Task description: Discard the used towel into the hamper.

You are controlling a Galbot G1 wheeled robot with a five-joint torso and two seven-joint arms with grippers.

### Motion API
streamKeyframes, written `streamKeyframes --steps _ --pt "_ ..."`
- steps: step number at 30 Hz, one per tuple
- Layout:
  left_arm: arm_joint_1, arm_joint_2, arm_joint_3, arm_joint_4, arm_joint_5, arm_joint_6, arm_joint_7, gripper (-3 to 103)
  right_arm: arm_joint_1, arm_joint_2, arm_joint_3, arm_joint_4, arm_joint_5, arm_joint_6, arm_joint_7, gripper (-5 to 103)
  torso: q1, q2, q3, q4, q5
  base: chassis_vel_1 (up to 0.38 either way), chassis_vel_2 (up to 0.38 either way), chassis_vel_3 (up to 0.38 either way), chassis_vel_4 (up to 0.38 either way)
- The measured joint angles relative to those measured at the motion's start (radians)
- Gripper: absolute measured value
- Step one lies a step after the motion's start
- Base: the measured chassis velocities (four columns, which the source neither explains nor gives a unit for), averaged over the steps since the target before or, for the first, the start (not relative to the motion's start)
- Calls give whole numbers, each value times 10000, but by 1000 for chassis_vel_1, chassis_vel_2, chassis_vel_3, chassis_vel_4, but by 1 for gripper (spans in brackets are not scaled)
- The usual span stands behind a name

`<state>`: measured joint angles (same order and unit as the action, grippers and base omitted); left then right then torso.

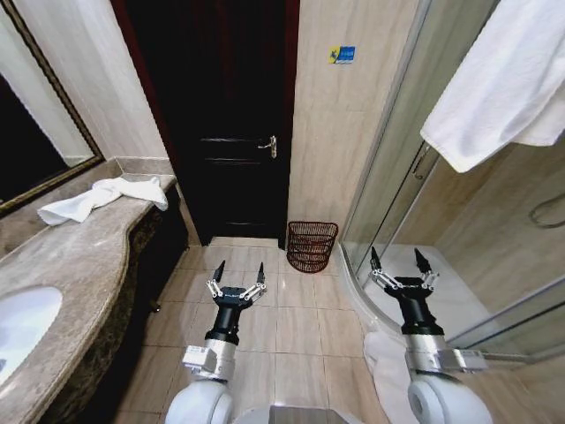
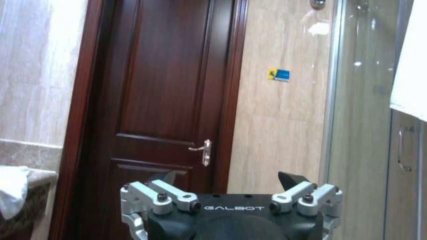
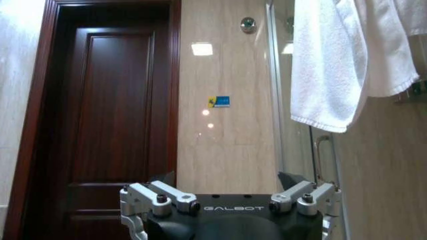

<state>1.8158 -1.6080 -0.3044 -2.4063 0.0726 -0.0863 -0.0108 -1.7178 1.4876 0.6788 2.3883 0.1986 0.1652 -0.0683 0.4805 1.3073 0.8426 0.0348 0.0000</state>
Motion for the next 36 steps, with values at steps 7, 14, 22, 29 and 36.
streamKeyframes --steps 7,14,22,29,36 --pt "105 0 -35 -74 135 -1 16 100 135 -4 63 -114 -71 606 -67 100 0 0 0 1 -1 0 0 0 0" --pt "98 0 -104 -111 150 17 17 100 104 12 45 -105 -64 383 120 100 1 0 0 1 0 0 0 0 0" --pt "112 0 -113 -178 319 36 46 100 255 10 9 -89 -189 568 157 100 0 0 0 1 0 0 0 0 0" --pt "261 0 227 20 -10 360 39 100 195 10 127 -67 -598 868 166 100 0 0 0 0 0 0 0 0 0" --pt "352 0 267 22 214 311 121 100 27 15 112 122 -223 369 293 100 0 0 0 1 1 0 0 0 0"
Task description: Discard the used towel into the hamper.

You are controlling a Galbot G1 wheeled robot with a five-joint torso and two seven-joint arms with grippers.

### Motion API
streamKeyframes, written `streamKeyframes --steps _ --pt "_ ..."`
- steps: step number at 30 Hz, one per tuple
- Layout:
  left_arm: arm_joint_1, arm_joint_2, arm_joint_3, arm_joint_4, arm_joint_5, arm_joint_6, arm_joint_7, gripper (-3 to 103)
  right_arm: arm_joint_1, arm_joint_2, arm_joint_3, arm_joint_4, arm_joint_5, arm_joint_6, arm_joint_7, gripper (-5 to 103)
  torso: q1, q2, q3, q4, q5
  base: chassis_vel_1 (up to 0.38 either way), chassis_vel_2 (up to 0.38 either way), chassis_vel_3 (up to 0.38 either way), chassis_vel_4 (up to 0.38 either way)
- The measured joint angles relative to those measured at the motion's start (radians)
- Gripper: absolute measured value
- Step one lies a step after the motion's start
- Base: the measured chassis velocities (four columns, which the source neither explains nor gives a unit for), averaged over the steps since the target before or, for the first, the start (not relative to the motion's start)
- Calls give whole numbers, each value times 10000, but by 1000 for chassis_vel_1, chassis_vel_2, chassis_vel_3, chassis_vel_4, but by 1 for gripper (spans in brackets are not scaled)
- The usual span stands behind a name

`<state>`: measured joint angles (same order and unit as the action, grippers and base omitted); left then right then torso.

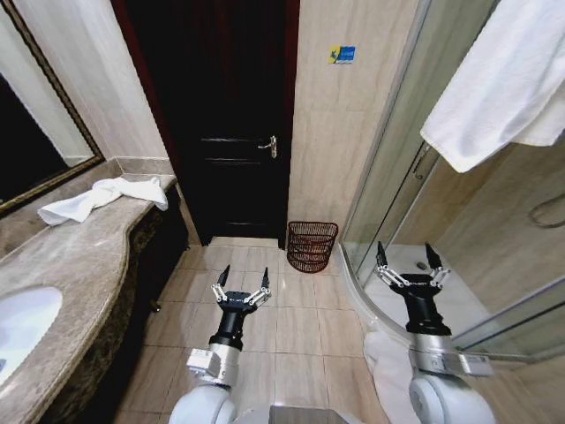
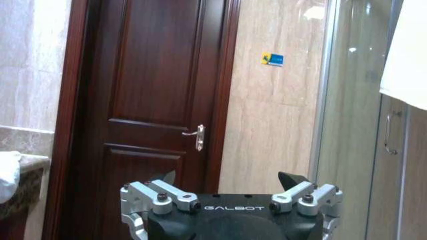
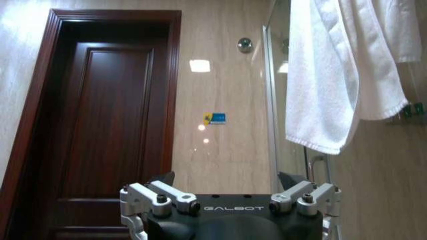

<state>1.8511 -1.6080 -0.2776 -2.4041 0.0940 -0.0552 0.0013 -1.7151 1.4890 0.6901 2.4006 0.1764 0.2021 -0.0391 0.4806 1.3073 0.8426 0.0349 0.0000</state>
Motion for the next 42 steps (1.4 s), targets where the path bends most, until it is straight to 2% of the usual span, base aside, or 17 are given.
streamKeyframes --steps 16,42 --pt "-35 0 -4 194 250 -262 35 100 -50 153 -150 67 48 -58 -176 100 -3 1 -1 0 -1 -12 9 10 -11" --pt "-105 0 29 396 361 -536 153 100 -85 171 -149 62 64 40 -366 100 -2 1 -1 0 -5 -135 133 144 -140"
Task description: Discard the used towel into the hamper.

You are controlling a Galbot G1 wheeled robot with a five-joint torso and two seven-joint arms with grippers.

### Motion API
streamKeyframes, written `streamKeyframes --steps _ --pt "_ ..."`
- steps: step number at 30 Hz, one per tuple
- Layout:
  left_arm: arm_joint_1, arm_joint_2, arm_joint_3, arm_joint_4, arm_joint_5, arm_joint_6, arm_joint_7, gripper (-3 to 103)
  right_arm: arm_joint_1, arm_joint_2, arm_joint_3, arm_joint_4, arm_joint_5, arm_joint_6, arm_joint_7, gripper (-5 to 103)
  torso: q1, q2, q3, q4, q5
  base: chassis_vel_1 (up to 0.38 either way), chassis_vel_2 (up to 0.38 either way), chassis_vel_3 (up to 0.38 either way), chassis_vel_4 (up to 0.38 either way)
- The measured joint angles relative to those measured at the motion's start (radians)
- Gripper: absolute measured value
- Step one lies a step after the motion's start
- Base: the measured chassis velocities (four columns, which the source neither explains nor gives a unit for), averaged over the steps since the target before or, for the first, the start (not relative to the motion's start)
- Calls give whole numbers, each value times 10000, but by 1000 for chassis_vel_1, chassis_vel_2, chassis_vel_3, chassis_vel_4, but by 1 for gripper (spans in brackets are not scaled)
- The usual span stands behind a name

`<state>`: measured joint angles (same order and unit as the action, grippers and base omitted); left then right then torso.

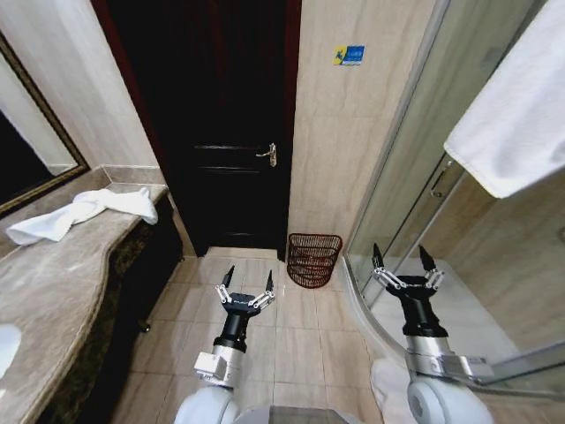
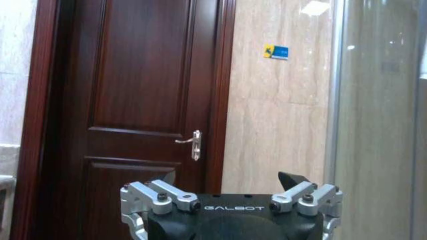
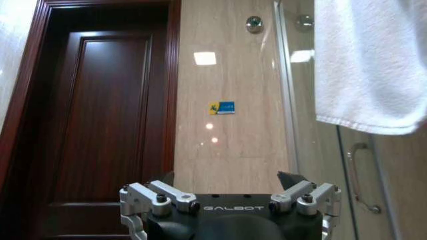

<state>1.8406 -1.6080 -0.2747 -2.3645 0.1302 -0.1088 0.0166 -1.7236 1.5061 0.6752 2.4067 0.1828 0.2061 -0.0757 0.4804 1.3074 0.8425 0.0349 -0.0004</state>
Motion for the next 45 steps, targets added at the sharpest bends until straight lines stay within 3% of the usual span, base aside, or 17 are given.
streamKeyframes --steps 11,12,22,45 --pt "-5 -14 -44 13 0 2 -19 100 4 -9 -3 -17 1 36 -45 100 2 -1 0 0 -3 -206 212 200 -216" --pt "-4 -16 -61 22 0 -6 -84 100 9 -6 -13 -33 0 97 -57 100 4 -2 2 3 10 -194 197 194 -204" --pt "0 -8 -130 10 -43 28 -243 100 51 -60 -23 -141 13 515 -360 100 13 -5 4 -2 2 -186 175 166 -177" --pt "-15 -2 -314 -109 -114 42 -284 100 185 -113 54 -163 91 738 63 100 4 -1 1 0 4 70 60 64 59"
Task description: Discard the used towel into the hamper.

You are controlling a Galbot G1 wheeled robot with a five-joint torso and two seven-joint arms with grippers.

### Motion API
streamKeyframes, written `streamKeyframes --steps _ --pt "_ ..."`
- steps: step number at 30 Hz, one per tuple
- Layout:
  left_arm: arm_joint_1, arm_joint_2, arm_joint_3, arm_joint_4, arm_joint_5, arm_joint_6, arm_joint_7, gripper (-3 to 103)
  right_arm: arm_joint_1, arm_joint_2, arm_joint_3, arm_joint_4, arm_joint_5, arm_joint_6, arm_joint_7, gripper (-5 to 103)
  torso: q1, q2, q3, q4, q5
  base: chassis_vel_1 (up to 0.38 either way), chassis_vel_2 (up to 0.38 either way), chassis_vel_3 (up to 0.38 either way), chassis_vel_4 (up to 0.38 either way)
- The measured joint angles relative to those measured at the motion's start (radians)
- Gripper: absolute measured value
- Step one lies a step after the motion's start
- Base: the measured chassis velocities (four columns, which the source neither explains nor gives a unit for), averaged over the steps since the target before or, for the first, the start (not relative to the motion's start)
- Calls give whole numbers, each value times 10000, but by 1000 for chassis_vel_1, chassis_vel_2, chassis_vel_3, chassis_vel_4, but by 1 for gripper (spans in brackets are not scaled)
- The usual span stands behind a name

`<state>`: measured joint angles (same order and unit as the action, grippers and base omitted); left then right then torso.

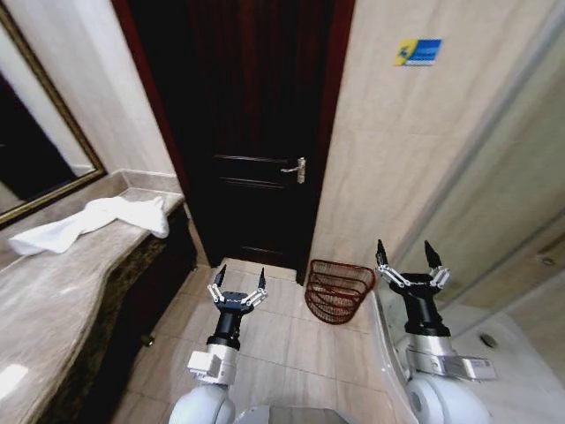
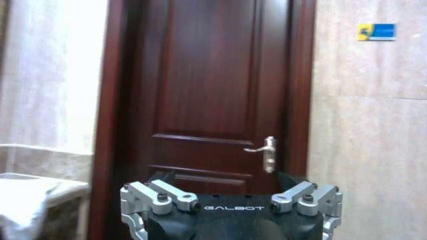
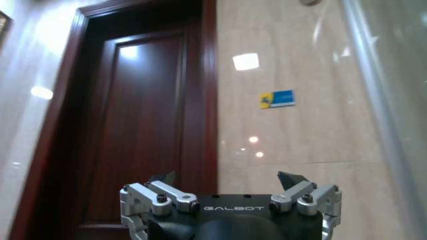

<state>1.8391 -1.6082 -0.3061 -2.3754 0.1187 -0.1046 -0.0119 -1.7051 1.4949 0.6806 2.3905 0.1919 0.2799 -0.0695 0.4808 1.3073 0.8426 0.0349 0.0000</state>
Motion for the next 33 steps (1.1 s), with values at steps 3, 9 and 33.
streamKeyframes --steps 3,9,33 --pt "-2 0 -1 0 -1 1 0 100 -12 0 -1 12 0 -12 0 100 -1 0 0 0 0 115 125 121 110" --pt "-20 0 9 53 -1 1 5 100 -16 2 -13 12 -8 -73 -52 100 -3 0 -1 0 0 134 114 121 149" --pt "-133 0 -184 281 212 15 -124 100 31 -79 -42 -59 220 -221 -677 100 -2 -1 0 1 1 124 123 119 121"
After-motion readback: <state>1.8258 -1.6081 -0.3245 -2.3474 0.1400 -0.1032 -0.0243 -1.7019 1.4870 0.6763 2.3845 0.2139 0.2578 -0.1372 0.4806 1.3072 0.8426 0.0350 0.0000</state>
